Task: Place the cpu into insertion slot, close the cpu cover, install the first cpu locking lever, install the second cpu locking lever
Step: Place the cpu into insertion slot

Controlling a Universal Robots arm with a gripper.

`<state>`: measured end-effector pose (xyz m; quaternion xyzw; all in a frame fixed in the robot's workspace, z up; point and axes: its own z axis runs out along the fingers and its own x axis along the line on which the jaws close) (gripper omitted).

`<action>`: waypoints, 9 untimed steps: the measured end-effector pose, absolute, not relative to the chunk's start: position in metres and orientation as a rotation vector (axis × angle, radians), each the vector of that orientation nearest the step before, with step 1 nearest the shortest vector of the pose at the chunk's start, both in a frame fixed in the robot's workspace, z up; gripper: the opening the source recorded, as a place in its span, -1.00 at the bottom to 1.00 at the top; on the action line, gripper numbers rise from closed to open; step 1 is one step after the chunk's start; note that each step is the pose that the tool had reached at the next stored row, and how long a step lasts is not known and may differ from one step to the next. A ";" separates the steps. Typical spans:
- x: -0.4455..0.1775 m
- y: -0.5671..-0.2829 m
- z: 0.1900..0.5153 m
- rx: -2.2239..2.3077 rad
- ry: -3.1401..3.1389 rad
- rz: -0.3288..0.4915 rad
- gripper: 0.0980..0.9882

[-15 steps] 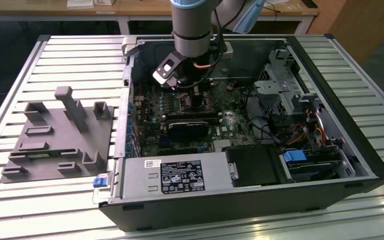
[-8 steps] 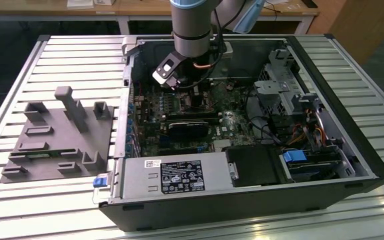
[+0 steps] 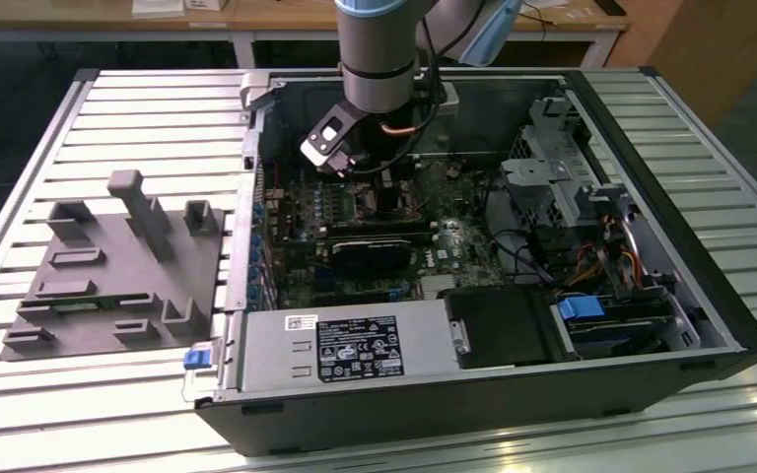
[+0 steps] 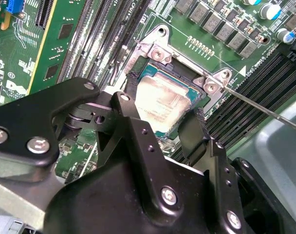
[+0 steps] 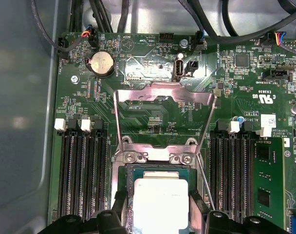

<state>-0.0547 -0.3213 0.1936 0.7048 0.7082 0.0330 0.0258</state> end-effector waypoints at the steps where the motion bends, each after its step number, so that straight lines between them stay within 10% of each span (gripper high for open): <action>1: -0.055 -0.321 0.194 2.179 2.189 0.102 0.15; 9: -0.055 -0.321 0.195 2.182 2.192 0.110 0.15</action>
